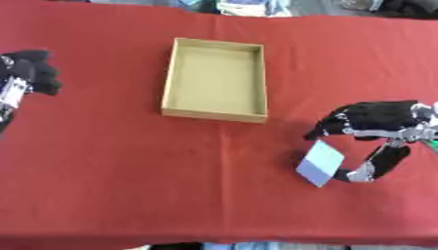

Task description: Pick up objects on the table and place them in the box.

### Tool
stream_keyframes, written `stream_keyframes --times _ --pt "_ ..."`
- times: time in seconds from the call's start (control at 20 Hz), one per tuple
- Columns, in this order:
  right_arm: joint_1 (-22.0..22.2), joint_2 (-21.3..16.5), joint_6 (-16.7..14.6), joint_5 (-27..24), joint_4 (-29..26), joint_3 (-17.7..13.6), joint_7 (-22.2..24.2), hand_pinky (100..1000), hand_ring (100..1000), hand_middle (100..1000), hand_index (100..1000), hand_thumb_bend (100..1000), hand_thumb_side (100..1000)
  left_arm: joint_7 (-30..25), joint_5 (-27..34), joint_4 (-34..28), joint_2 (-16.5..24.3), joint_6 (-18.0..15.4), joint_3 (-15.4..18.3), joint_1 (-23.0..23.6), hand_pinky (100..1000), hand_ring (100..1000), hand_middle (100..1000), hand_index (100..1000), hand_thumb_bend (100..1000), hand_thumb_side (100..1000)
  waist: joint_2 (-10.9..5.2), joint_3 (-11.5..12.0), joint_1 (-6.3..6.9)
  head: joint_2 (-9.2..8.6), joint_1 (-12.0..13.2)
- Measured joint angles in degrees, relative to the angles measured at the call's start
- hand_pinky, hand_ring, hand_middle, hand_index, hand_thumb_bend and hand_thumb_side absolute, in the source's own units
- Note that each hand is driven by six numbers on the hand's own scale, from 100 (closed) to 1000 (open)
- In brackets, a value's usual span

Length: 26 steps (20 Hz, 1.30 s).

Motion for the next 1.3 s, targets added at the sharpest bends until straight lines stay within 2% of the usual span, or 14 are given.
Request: stream_keyframes --times 0.35,0.7,0.85,1.05,1.3 --pt "0.0 0.0 -0.3 1.0 -0.8 0.1 -0.3 789 757 784 818 263 569 0.0 0.0 0.0 0.0 0.0 0.0 0.0 644 628 612 807 100 787 0.08 0.0 -0.06 0.00 0.0" --pt "1.3 0.0 -0.7 1.0 -2.1 -0.1 -0.7 786 778 774 644 227 545 0.0 0.0 0.0 0.0 0.0 0.0 0.0 645 629 612 807 100 788 0.11 -0.2 -0.15 0.00 0.1" --pt "1.7 -0.1 -0.8 0.4 -2.6 -0.3 -0.8 783 776 768 615 214 545 0.0 0.0 0.0 0.0 0.0 0.0 0.0 645 629 612 807 100 787 0.12 -0.3 -0.15 0.00 0.1" --pt "2.2 -0.3 -0.6 -2.1 -3.2 -0.5 -0.6 780 769 758 597 191 542 0.0 0.0 0.0 0.0 0.0 0.0 0.0 645 629 612 807 100 787 0.12 -0.3 -0.16 0.00 0.1" --pt "2.1 -1.6 1.0 -8.9 -5.0 -1.9 1.0 775 757 747 586 159 534 0.0 0.0 0.0 0.0 0.0 0.0 0.0 645 630 612 807 100 788 0.07 -0.6 -0.38 0.00 0.3"
